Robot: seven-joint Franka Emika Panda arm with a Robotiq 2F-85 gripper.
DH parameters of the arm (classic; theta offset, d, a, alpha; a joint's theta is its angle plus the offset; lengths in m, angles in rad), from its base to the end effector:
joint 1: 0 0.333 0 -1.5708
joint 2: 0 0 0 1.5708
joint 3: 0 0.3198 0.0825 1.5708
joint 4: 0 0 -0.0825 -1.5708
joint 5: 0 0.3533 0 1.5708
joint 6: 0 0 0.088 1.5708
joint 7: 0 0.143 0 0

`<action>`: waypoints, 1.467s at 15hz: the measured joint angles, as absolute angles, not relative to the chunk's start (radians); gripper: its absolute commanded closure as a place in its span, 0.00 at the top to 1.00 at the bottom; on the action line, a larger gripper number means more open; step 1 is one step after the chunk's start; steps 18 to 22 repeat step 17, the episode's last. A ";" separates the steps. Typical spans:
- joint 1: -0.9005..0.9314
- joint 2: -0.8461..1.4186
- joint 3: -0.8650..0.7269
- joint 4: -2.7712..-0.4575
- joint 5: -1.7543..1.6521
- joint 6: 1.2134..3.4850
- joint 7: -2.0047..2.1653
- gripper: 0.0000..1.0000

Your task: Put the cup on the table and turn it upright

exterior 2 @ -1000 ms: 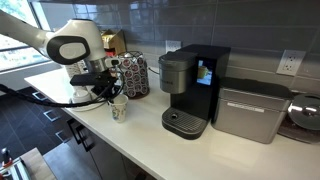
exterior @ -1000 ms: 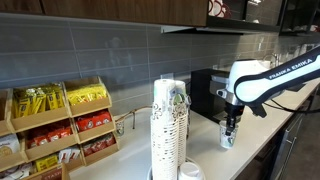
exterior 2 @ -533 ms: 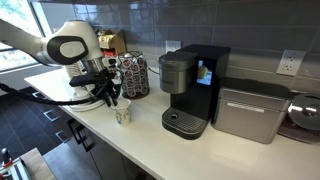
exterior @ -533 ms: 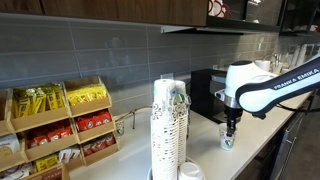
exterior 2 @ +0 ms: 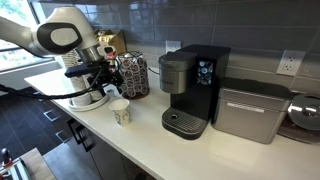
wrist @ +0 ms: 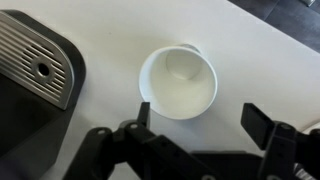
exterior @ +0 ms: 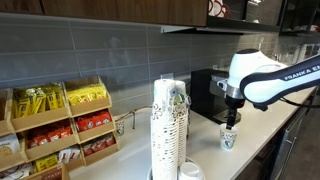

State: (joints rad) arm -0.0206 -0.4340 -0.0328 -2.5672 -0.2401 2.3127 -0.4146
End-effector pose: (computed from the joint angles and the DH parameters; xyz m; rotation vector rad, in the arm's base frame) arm 0.3950 -0.0320 0.4151 2.8271 0.7365 0.1962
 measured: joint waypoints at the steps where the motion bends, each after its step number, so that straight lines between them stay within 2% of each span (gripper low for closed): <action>1: -0.021 -0.452 -0.033 -2.556 -0.239 2.282 -0.395 1.00; 10: -0.019 -0.550 -0.029 -2.401 -0.193 1.896 -0.213 1.00; 22: -0.017 -0.561 -0.029 -2.355 -0.142 1.857 -0.160 1.00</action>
